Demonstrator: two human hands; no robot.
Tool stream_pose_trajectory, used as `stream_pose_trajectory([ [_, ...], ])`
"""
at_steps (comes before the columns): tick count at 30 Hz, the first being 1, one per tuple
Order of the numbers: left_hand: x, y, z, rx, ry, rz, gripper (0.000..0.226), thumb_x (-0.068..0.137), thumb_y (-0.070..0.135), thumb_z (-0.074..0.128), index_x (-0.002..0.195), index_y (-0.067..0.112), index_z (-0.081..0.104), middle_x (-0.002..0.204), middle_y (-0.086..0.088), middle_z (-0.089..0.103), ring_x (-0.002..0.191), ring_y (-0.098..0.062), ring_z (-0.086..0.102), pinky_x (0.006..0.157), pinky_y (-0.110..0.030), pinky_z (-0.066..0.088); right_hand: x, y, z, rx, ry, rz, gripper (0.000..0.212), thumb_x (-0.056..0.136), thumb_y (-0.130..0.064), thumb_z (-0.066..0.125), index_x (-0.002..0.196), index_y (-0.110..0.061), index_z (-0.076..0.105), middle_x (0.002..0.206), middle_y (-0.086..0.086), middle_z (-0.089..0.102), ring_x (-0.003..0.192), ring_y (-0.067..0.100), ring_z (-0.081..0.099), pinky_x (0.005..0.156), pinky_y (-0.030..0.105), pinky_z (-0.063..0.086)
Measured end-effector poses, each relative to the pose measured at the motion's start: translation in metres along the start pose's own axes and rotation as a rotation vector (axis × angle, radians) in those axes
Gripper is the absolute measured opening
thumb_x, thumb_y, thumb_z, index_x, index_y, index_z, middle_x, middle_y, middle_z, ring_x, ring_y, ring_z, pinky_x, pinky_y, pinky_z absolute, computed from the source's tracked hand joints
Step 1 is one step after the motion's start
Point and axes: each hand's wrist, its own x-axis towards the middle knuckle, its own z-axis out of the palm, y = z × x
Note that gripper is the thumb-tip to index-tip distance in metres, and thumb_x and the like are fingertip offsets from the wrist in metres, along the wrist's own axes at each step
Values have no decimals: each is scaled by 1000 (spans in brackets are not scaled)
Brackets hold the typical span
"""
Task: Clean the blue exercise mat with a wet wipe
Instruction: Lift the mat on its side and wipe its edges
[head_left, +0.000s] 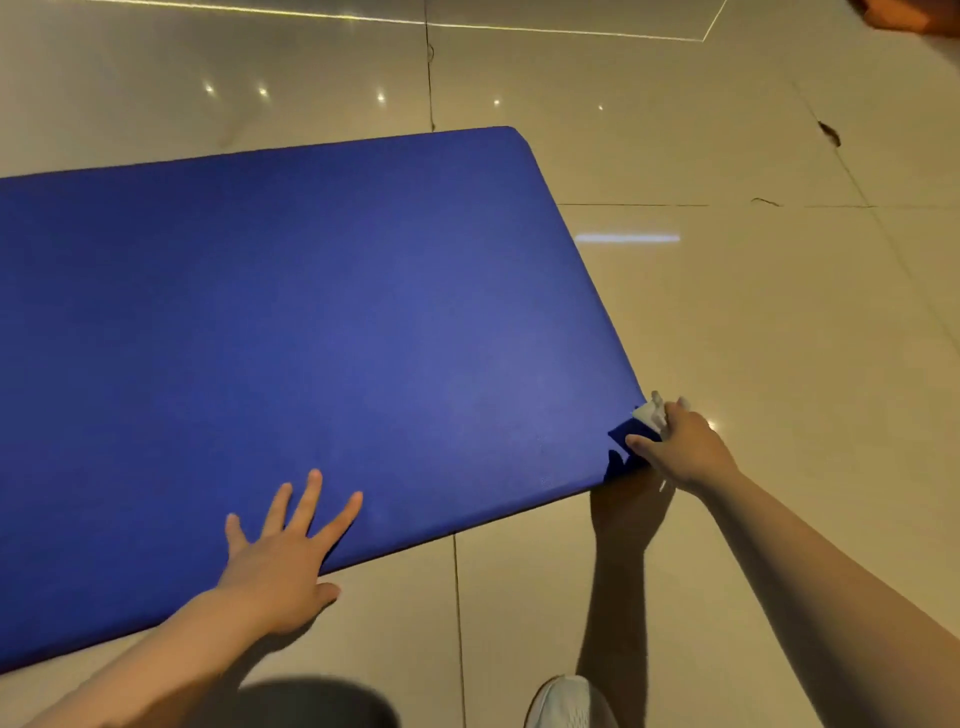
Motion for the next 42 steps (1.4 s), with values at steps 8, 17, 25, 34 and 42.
stream_pose_trajectory([
  [8, -2, 4, -11, 84, 13, 44, 95, 93, 54, 47, 139, 41, -35, 151, -3, -39, 149, -31, -12, 117, -42, 21, 23, 1, -14, 797, -156, 352, 53, 85, -29, 75, 123, -1, 52, 118, 12, 60, 96, 27, 60, 72, 34, 50],
  [17, -57, 29, -129, -305, 150, 22, 54, 94, 64, 39, 138, 34, 48, 143, 9, 49, 130, -14, 47, 101, -30, 41, -101, -74, -111, 184, 65, -122, 39, 82, -48, 70, 90, -11, 61, 87, 7, 65, 79, 25, 60, 66, 37, 46],
  [25, -235, 85, -251, -1177, 565, 162, 99, 77, 82, 40, 156, 29, 13, 161, 7, 20, 144, -22, 28, 112, -45, 33, -316, -149, -188, -68, 207, -698, 37, 83, -47, 64, 66, -28, 38, 69, -11, 46, 62, 6, 42, 57, 19, 34],
  [34, -362, 49, -181, -1140, 773, 207, 61, 82, 21, 69, 139, 26, 49, 111, 9, 61, 95, -13, 62, 83, -34, 54, -447, -126, -182, 16, 16, -1046, 43, 76, -77, 42, 89, -39, 55, 101, -14, 53, 93, 3, 50, 76, 24, 45],
  [42, -425, 9, -80, -1333, 1052, 308, 54, 86, 13, 69, 133, 32, 51, 98, 33, 50, 92, 17, 54, 71, -3, 42, -440, -196, -169, 206, 385, -1262, 71, 79, -76, 23, 144, -47, 14, 152, -24, 21, 127, -15, 22, 100, 18, 33],
])
